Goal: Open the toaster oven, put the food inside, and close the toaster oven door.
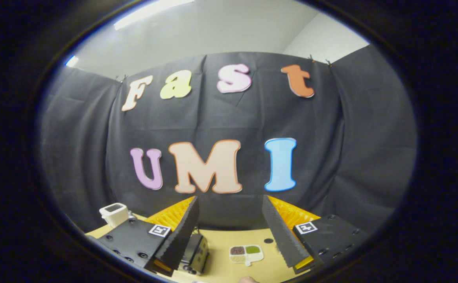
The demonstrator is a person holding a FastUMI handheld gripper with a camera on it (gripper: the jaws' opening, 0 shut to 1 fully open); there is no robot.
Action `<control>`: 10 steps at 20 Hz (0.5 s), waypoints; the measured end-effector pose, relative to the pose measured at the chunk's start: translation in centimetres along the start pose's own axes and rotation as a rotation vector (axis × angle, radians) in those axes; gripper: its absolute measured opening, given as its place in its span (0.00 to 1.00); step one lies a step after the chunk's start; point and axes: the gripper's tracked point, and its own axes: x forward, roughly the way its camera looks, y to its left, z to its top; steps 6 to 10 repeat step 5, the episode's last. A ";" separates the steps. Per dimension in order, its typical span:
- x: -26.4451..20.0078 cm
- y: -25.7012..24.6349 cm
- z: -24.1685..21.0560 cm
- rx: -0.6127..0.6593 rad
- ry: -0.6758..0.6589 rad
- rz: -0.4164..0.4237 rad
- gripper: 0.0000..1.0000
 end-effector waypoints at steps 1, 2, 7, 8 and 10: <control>0.1 -1.5 1.0 -0.005 -0.016 -0.010 0.99; 0.2 -2.8 1.9 -0.009 -0.032 -0.019 0.99; 0.0 -6.0 3.4 -0.019 -0.067 -0.033 0.99; 0.0 -6.0 3.4 -0.019 -0.067 -0.033 0.99; 0.0 -6.0 3.4 -0.019 -0.067 -0.033 0.99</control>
